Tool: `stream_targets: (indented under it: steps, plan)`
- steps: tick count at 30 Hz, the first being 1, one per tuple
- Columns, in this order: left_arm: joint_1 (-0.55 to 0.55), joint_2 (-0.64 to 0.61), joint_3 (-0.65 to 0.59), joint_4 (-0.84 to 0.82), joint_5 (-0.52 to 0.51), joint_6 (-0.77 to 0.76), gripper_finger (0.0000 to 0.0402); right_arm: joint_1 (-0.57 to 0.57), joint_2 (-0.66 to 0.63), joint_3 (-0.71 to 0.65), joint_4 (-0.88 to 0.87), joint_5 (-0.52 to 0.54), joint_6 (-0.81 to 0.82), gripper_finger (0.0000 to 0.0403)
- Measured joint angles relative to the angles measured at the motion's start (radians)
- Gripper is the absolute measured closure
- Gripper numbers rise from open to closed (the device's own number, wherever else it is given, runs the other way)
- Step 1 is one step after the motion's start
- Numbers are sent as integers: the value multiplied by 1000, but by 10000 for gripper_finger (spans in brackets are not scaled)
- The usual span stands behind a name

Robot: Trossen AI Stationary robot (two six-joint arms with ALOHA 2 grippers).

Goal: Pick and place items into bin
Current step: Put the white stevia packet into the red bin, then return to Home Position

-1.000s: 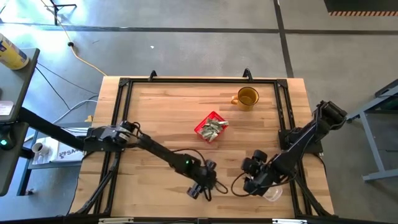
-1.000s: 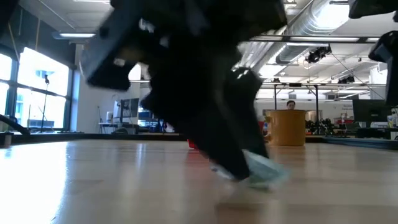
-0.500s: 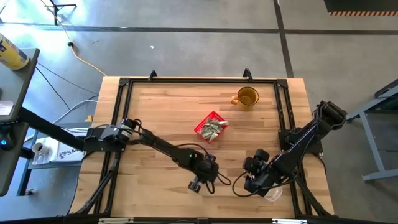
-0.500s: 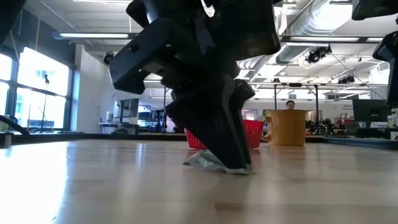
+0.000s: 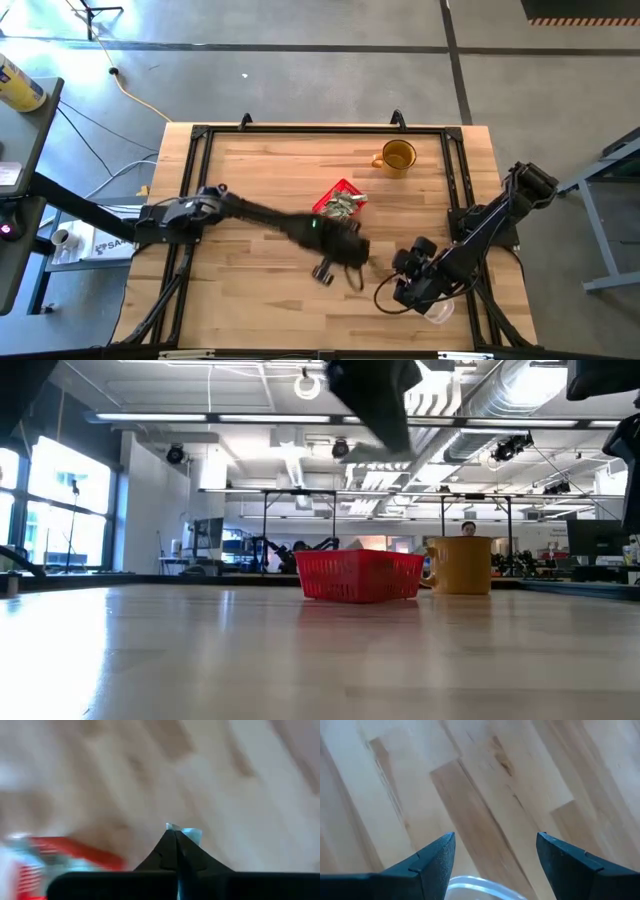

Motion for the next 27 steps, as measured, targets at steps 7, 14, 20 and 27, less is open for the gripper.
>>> stream_targets:
  steps: [7,14,20,27]
  plan:
    - [191,-13,67,30,0,18,359,29,0,0,-43,-30,60,135]
    - [378,-12,-4,102,214,-15,380,103,0,0,-75,-35,185,135]
    - [430,-11,-129,163,298,-165,307,103,0,0,-76,-45,190,135]
    - [407,-11,-164,69,204,-322,152,66,0,0,-92,-45,152,136]
